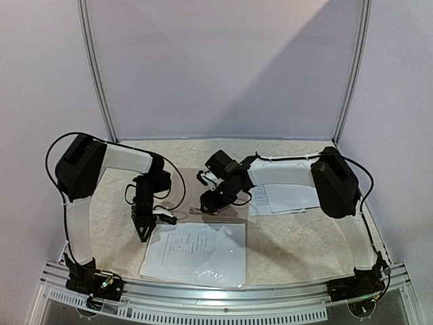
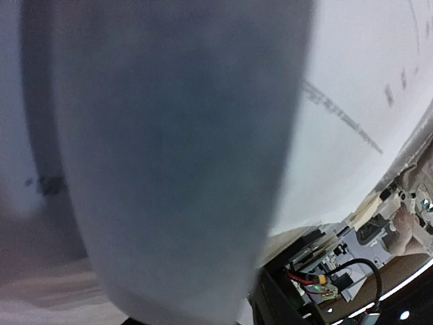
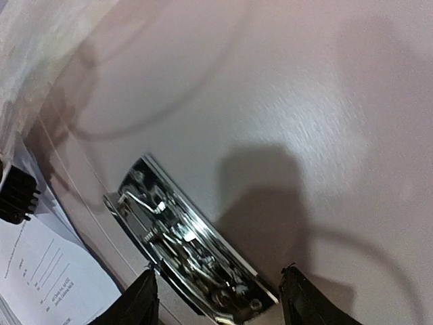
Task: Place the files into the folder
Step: Open the spring clip on the folder.
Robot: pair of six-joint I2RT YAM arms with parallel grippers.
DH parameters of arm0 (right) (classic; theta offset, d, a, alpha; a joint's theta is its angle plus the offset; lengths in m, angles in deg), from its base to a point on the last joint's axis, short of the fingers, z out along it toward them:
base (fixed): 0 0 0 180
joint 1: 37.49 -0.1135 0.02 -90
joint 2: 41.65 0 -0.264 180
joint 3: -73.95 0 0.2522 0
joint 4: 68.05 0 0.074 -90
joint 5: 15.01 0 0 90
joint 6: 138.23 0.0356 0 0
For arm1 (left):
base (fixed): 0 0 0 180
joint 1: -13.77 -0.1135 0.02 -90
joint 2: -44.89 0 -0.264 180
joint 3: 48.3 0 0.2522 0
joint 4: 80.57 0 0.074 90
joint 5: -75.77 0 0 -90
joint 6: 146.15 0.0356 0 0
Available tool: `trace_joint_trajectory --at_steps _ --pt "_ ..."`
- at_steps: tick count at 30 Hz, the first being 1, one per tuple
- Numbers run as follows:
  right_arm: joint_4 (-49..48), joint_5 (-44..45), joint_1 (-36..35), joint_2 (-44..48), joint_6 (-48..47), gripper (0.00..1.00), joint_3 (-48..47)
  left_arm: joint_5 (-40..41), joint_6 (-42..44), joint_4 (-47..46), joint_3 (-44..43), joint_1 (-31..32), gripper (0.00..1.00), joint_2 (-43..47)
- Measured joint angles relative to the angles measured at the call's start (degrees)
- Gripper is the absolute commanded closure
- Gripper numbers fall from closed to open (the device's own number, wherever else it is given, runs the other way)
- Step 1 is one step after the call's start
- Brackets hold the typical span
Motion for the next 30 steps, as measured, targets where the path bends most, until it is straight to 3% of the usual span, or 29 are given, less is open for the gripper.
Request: trace_joint_trajectory --at_steps 6,12,19,30 --pt "0.4 0.7 1.6 9.9 1.4 0.38 11.9 -6.8 3.2 -0.1 4.0 2.0 0.60 3.5" --pt "-3.8 -4.6 7.4 18.7 8.7 0.56 18.0 -5.0 3.5 -0.3 -1.2 0.3 0.65 8.5" --pt "-11.8 -13.0 9.5 15.6 18.8 0.70 21.0 -3.3 0.2 -5.9 -10.4 -0.6 0.73 13.0" --pt "-19.6 -21.8 9.0 11.2 27.4 0.82 23.9 -5.4 -5.0 -19.9 -7.7 5.3 0.84 7.1"
